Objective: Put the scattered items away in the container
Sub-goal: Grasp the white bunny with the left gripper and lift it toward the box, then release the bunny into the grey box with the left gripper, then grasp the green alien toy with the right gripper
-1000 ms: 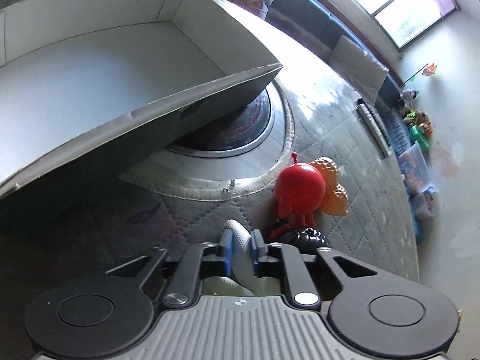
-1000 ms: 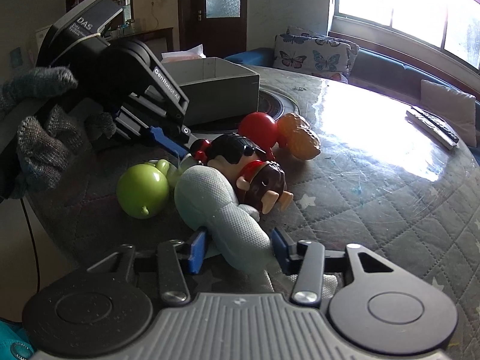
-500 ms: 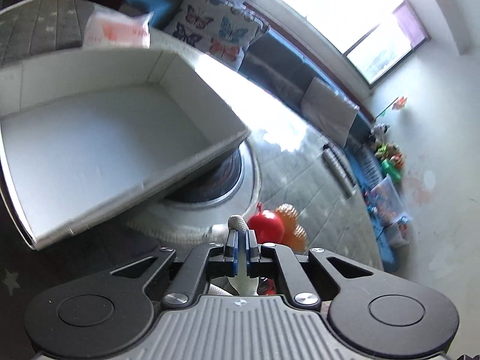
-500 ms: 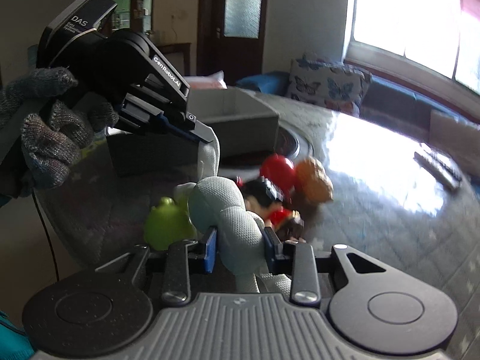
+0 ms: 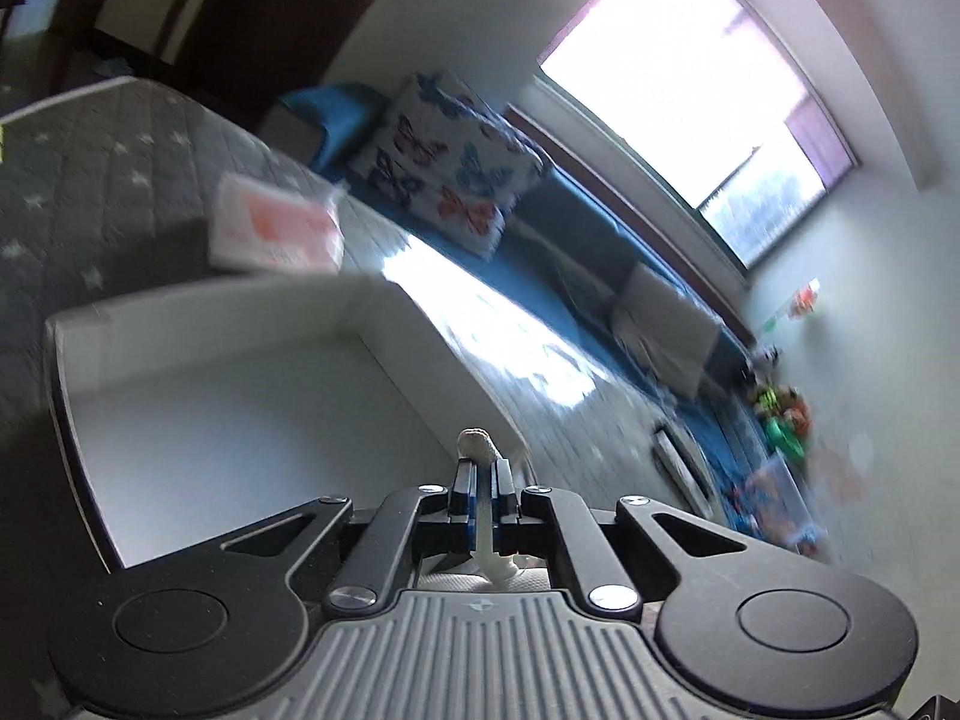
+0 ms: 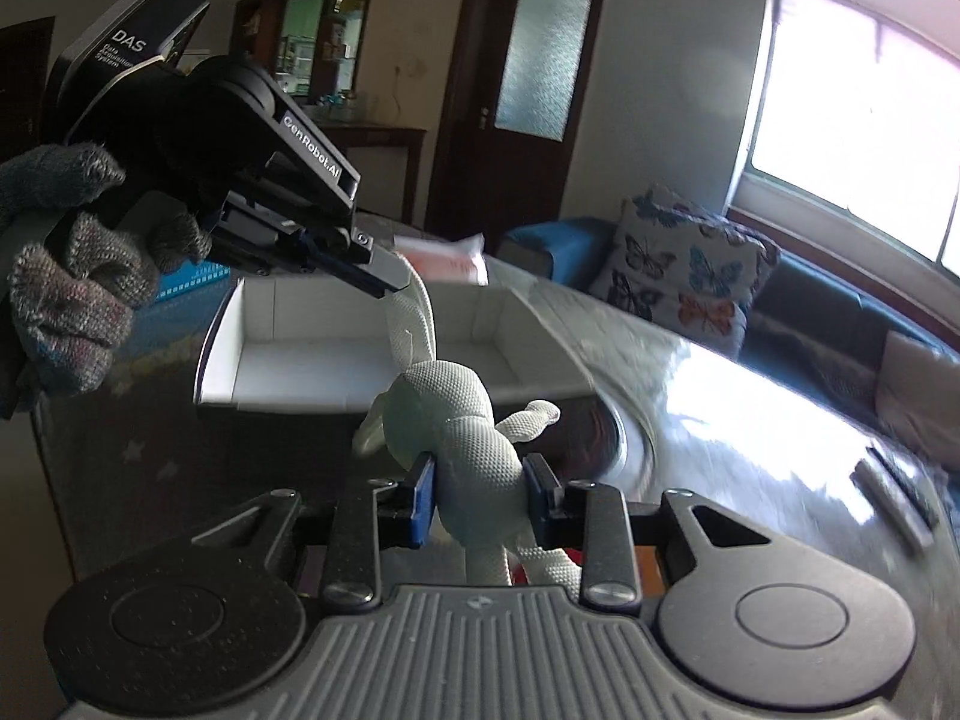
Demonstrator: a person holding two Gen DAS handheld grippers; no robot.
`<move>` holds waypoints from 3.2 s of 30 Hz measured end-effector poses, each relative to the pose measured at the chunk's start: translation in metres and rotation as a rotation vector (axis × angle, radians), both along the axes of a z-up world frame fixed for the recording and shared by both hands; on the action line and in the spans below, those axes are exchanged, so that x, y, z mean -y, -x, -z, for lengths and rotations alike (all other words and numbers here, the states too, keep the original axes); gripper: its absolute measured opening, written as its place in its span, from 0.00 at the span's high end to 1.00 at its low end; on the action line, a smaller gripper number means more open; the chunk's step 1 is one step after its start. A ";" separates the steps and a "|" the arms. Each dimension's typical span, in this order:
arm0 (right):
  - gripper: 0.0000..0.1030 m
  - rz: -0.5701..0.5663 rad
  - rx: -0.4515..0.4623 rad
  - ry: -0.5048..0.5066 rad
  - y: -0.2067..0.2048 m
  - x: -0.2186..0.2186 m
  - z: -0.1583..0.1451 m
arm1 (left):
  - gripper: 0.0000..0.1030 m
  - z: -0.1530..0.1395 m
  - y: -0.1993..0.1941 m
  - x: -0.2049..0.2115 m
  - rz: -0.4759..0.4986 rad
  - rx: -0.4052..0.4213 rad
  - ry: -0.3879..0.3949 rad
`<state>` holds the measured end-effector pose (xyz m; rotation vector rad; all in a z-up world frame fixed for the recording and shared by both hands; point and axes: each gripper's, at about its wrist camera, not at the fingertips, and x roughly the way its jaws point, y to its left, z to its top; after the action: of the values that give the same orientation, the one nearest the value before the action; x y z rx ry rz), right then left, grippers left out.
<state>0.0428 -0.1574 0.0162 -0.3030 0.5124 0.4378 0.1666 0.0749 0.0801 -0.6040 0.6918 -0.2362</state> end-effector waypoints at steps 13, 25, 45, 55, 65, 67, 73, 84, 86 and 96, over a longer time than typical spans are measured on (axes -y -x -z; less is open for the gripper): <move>0.58 -0.006 0.058 0.068 -0.115 -0.071 -0.002 | 0.96 0.011 -0.030 -0.069 -0.252 0.005 -0.052; 0.38 -0.009 0.034 0.059 -0.086 -0.047 0.000 | 0.89 0.024 -0.007 -0.050 -0.203 -0.037 -0.114; 0.28 -0.041 -0.085 -0.017 0.041 -0.002 0.042 | 0.83 0.039 0.075 0.035 0.038 -0.023 -0.225; 0.29 -0.030 -0.153 -0.052 0.063 0.004 0.061 | 0.75 0.064 0.094 0.062 0.148 -0.083 -0.241; 0.30 -0.033 -0.195 -0.071 0.067 0.002 0.073 | 0.72 0.074 0.098 0.071 0.206 -0.126 -0.228; 0.30 -0.032 -0.202 -0.068 0.066 0.001 0.075 | 0.72 0.075 0.098 0.073 0.216 -0.135 -0.224; 0.34 -0.027 -0.217 -0.070 0.060 -0.001 0.080 | 0.71 0.076 0.100 0.072 0.229 -0.143 -0.218; 0.41 -0.031 -0.225 -0.080 0.053 -0.003 0.081 | 0.71 0.089 0.093 0.056 0.202 -0.220 -0.100; 0.41 -0.032 -0.225 -0.082 0.052 -0.003 0.081 | 0.71 0.093 0.089 0.050 0.189 -0.247 -0.055; 0.41 -0.032 -0.228 -0.078 0.049 -0.008 0.082 | 0.71 0.108 0.088 0.036 0.146 -0.329 0.046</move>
<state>-0.0060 -0.1495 -0.0661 -0.1869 0.7115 0.5253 0.0791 0.0391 -0.0280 -0.6436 1.0522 -0.2924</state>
